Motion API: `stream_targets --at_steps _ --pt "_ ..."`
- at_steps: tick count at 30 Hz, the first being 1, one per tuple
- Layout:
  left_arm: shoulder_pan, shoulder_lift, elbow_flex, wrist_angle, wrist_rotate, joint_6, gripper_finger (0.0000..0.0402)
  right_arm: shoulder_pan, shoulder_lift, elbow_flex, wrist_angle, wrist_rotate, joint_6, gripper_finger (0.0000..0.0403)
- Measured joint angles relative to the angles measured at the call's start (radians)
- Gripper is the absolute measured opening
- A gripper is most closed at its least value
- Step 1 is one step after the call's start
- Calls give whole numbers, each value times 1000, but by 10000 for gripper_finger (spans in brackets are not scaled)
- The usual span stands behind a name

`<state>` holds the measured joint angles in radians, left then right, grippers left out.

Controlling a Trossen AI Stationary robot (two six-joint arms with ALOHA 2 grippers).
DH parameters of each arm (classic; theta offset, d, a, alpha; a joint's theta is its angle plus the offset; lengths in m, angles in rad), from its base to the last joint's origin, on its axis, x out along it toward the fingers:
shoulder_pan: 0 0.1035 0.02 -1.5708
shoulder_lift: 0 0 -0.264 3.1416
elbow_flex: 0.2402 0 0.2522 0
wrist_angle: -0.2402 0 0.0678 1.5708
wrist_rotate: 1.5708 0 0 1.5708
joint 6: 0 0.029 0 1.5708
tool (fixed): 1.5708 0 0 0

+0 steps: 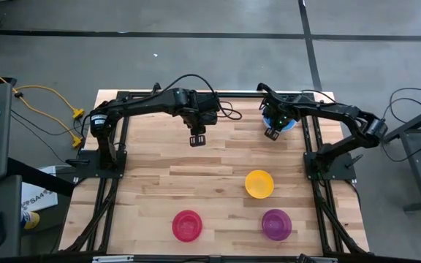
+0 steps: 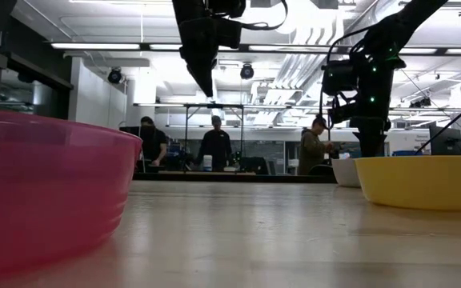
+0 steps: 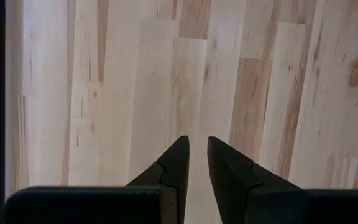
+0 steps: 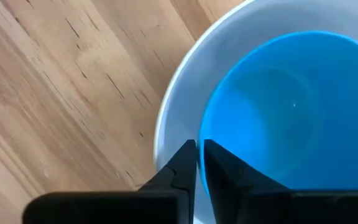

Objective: Nest bowls inside each other
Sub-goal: Stack the blue bowl on top of the white bowl

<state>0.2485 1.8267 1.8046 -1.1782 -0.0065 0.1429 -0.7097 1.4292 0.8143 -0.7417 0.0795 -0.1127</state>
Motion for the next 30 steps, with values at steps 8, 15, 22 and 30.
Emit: stream_targets --at_steps 8,15,22,30 --pt "0 0 0 -4 0 -9 58 0 0 0 -2 27 -5 28" --pt "0 0 0 -3 0 -10 58 0 0 0 -2 8 -18 29" --pt "0 0 0 -3 0 -12 58 0 0 0 -1 -6 -23 29" --pt "0 0 0 -3 0 -12 58 0 0 0 0 -35 -24 29"
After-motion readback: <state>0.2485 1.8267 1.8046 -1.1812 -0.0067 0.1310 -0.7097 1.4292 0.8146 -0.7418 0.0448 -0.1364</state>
